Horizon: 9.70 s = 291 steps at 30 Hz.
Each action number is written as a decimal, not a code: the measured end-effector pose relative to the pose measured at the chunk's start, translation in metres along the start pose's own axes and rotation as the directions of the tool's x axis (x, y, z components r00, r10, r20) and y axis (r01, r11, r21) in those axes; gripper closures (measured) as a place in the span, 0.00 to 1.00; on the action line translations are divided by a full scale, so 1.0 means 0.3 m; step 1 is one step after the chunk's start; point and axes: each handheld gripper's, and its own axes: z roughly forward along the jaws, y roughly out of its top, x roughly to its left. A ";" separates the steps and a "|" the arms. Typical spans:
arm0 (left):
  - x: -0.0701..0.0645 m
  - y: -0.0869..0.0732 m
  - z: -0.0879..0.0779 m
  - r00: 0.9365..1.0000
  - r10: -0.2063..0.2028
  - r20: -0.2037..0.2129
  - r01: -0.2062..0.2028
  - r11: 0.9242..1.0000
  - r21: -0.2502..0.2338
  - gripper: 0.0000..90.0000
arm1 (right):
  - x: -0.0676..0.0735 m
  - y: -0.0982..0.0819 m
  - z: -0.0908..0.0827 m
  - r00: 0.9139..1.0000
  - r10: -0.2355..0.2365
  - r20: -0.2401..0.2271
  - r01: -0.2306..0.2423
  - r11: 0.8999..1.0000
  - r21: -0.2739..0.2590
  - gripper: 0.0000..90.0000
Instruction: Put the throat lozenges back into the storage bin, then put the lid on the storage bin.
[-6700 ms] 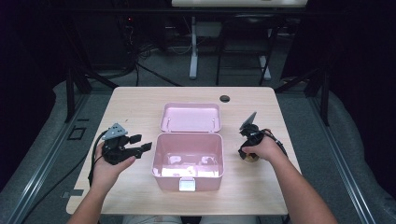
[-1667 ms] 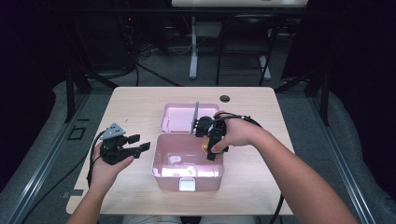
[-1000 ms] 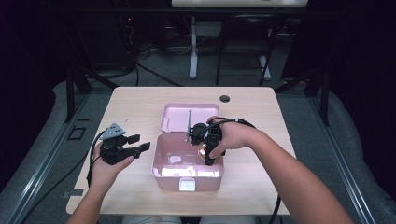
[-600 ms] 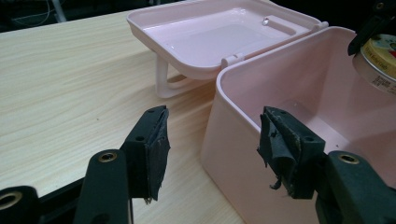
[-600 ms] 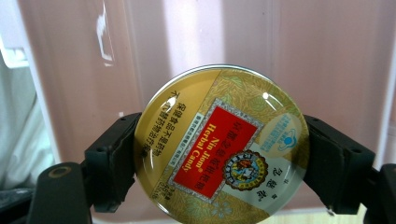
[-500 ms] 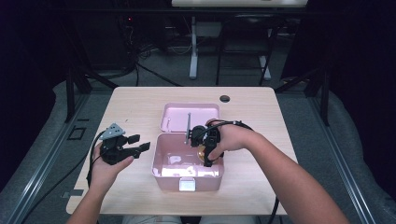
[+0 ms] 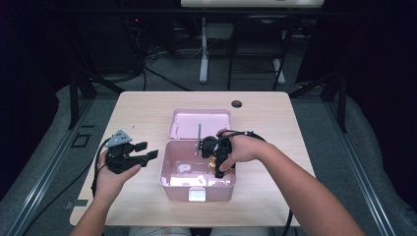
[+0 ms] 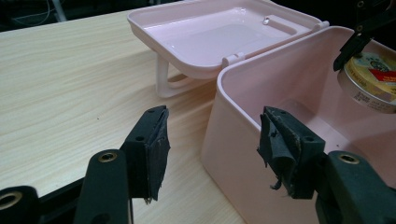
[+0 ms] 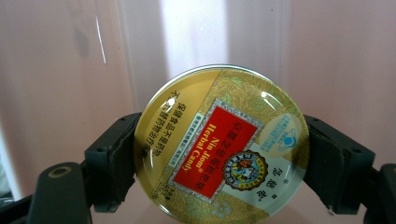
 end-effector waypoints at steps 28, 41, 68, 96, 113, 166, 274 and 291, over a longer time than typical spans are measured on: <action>-0.002 -0.003 0.007 1.000 0.003 0.001 -0.003 1.000 0.006 0.47 | -0.002 -0.002 0.103 1.000 -0.003 -0.006 0.003 0.999 0.039 0.22; -0.002 -0.003 0.007 1.000 0.003 0.001 -0.003 1.000 0.007 0.47 | 0.002 0.001 0.123 1.000 -0.024 -0.004 0.024 0.999 0.033 0.22; -0.004 -0.005 0.011 1.000 0.007 0.002 -0.007 1.000 0.012 0.47 | 0.007 -0.001 0.162 0.999 -0.039 -0.009 0.039 0.999 0.036 0.22; -0.006 -0.006 0.015 1.000 0.007 0.003 -0.007 1.000 0.009 0.47 | 0.004 -0.002 0.172 0.999 -0.029 -0.028 0.030 0.999 0.032 0.20; -0.011 -0.007 0.017 1.000 0.009 0.004 -0.009 1.000 0.008 0.47 | 0.006 -0.018 0.069 1.000 -0.003 0.008 0.004 0.999 -0.050 0.21; -0.064 0.016 0.006 0.998 0.061 0.030 -0.062 0.998 0.008 0.50 | -0.045 -0.122 -0.174 0.983 0.161 0.090 -0.142 0.972 -0.187 0.34; -0.114 -0.005 0.037 0.990 0.116 0.076 -0.122 0.990 0.072 0.85 | -0.443 -0.201 -0.009 0.452 0.890 -0.062 -0.817 0.386 -0.428 0.71; -0.115 -0.007 0.039 0.991 0.115 0.073 -0.120 0.991 0.062 0.85 | -0.492 -0.196 0.032 0.396 0.915 -0.075 -0.837 0.327 -0.438 0.78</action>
